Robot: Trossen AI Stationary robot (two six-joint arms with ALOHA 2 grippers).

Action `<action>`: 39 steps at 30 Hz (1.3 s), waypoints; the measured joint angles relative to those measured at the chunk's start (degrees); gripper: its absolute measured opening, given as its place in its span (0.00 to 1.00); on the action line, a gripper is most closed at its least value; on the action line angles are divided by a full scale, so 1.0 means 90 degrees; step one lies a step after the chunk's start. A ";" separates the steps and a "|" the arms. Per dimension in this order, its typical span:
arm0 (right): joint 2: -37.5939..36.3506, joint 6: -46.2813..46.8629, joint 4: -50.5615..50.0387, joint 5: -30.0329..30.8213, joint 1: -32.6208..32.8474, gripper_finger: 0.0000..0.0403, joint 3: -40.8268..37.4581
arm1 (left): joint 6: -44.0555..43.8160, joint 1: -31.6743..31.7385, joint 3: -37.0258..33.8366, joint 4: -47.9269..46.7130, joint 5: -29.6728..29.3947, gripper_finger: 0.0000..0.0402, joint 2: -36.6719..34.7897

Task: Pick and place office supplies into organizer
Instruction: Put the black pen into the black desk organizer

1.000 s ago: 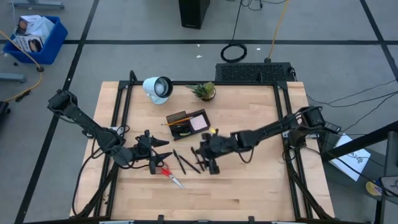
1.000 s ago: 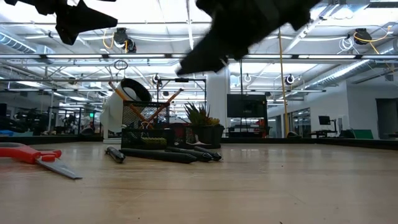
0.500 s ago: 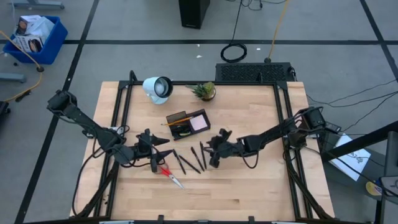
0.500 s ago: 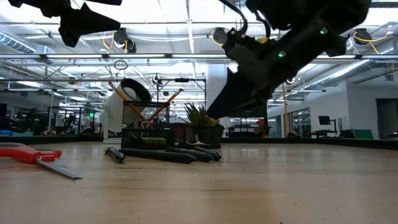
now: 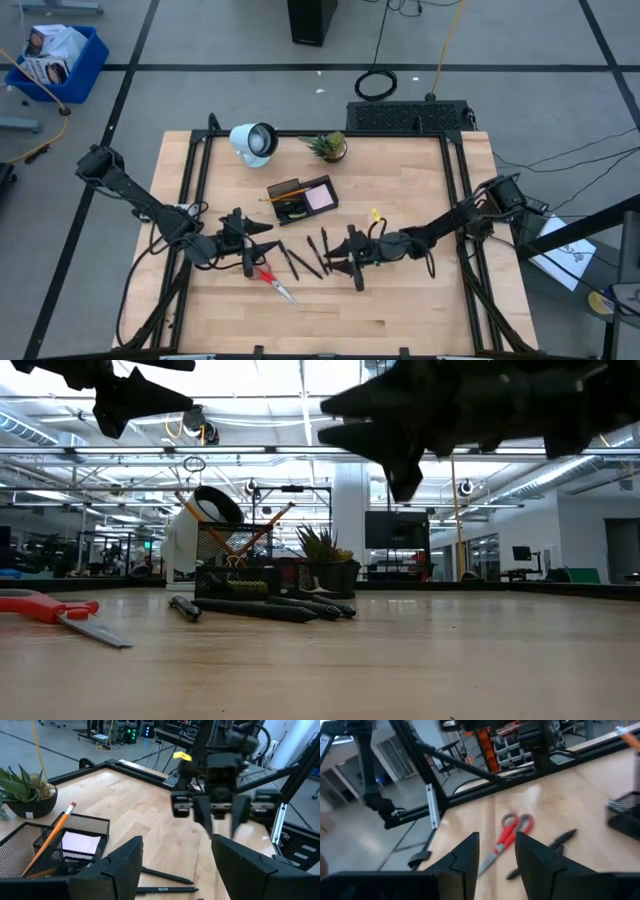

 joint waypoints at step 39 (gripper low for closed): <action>0.1763 0.2404 -0.5451 0.3666 0.0619 0.23 0.2322 | 0.0158 0.0022 0.0000 0.0040 0.0671 0.60 -0.0005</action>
